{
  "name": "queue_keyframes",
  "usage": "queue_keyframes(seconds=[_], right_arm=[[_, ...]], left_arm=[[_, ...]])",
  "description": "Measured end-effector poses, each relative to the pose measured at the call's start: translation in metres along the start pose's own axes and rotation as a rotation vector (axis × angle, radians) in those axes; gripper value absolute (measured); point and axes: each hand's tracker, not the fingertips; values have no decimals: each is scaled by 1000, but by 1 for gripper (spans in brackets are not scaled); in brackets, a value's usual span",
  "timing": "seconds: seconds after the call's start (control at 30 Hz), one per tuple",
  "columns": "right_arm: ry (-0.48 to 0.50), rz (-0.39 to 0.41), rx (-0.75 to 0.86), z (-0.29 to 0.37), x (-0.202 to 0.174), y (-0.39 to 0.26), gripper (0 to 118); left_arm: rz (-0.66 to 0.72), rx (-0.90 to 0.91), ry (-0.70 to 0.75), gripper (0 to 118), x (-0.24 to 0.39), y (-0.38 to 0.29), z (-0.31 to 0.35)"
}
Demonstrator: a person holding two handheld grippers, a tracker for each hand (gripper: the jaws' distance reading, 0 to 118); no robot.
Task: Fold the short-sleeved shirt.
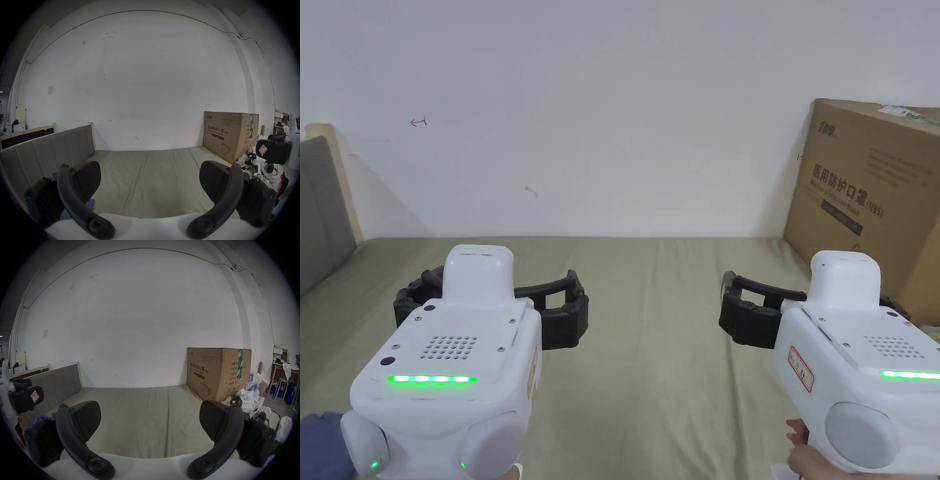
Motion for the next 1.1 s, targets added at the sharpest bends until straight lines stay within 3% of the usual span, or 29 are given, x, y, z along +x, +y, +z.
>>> queue_keyframes(seconds=[1.1], right_arm=[[-6, -10, -7, -2, -2, -3, 118]], left_arm=[[-6, -18, -6, 118, -1, -4, -1]])
